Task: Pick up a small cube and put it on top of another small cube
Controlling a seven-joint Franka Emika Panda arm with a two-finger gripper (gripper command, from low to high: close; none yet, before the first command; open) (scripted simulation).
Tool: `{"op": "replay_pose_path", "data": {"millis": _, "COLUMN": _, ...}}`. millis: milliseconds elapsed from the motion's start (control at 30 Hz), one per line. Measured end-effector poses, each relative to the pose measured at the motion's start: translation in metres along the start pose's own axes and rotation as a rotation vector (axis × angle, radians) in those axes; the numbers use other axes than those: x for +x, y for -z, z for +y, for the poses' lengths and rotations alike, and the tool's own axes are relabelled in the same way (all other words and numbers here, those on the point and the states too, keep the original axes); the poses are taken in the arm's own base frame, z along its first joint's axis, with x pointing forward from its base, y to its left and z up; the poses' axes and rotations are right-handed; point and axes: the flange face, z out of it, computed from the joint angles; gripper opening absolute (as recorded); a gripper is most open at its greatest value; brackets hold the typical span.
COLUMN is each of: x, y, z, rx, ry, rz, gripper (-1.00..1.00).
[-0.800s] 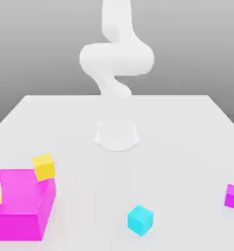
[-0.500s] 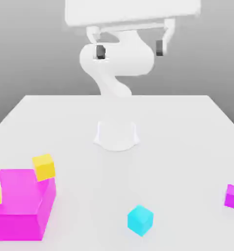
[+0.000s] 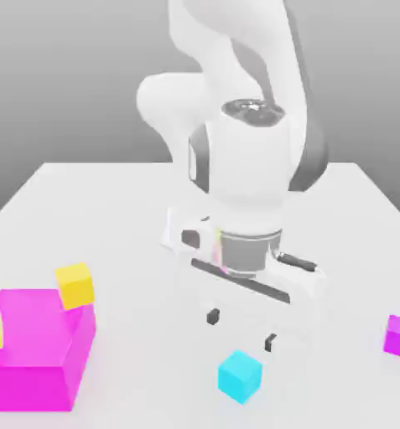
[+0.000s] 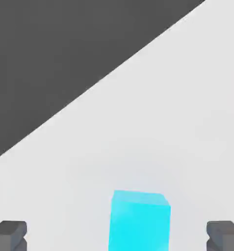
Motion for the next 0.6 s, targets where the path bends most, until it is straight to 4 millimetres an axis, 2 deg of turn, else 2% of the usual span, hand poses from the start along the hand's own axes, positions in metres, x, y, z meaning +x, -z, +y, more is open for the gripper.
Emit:
{"op": "replay_pose_path", "data": {"millis": 167, "x": -0.001, "y": -0.058, "z": 0.004, "rx": -0.013, "ry": -0.012, "rz": -0.003, "gripper": 0.00}}
{"op": "replay_pose_path", "data": {"millis": 200, "x": -0.001, "y": -0.064, "z": 0.005, "rx": -0.014, "ry": -0.011, "rz": -0.002, "gripper": -1.00}}
{"op": "replay_pose_path", "data": {"millis": 433, "x": -0.001, "y": -0.063, "z": 0.005, "rx": -0.011, "ry": -0.012, "rz": -0.002, "gripper": -1.00}}
{"op": "replay_pose_path", "data": {"millis": 600, "x": -0.001, "y": -0.014, "z": 0.003, "rx": -0.011, "ry": -0.012, "rz": -0.002, "gripper": -1.00}}
